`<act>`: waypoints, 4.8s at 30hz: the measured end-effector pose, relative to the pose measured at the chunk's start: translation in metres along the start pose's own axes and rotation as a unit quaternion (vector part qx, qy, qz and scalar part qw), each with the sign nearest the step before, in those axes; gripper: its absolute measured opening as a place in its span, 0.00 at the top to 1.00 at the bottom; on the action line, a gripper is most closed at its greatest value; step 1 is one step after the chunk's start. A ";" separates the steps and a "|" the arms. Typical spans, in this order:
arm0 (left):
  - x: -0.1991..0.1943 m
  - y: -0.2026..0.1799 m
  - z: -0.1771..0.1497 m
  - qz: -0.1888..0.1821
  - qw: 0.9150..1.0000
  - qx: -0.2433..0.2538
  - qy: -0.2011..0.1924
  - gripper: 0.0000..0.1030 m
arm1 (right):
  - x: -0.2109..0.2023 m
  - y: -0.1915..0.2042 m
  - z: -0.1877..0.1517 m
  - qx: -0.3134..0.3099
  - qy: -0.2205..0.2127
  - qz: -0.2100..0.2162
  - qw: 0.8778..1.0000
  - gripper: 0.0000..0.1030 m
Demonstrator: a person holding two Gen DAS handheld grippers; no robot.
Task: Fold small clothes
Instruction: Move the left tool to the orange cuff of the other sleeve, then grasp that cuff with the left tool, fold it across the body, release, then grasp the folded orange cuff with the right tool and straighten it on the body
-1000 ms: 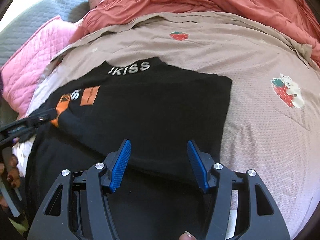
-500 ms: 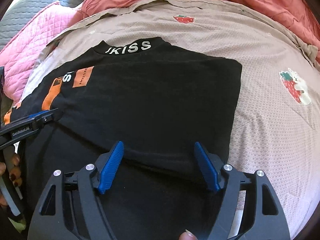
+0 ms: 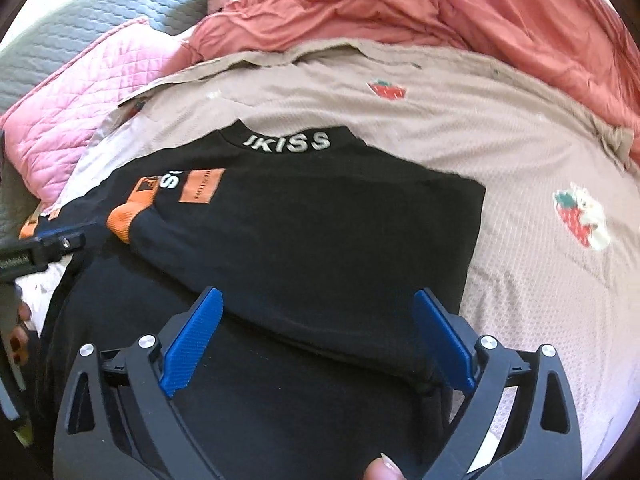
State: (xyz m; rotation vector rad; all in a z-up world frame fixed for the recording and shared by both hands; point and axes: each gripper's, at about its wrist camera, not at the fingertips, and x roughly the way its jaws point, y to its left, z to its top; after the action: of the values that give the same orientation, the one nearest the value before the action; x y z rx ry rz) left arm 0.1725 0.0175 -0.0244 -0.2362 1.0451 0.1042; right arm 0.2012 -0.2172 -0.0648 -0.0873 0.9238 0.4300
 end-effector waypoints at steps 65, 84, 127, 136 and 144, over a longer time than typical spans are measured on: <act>-0.058 0.343 -0.056 0.065 0.922 -0.363 -0.114 0.34 | -0.040 0.204 -0.069 -0.103 -0.042 0.023 0.994 0.04; -0.116 0.181 -0.011 -0.091 0.965 -0.179 -0.169 0.95 | -0.040 0.105 -0.061 0.012 -0.074 -0.015 0.997 0.04; -0.009 0.047 -0.061 -0.148 0.988 0.034 0.012 0.61 | 0.023 0.081 -0.009 0.193 0.011 0.152 0.969 0.05; -0.002 0.069 -0.064 -0.119 0.992 0.021 0.020 0.60 | 0.059 0.084 0.005 0.219 0.051 0.143 0.964 0.36; -0.005 0.076 -0.063 -0.112 0.993 0.018 0.015 0.56 | 0.049 0.099 0.008 0.167 0.039 0.160 0.972 0.94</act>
State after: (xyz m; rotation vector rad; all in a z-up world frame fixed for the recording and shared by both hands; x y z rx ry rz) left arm 0.1015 0.0761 -0.0616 -0.3213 1.0424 -0.1212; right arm 0.1937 -0.1091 -0.0879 0.3580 1.0811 0.5655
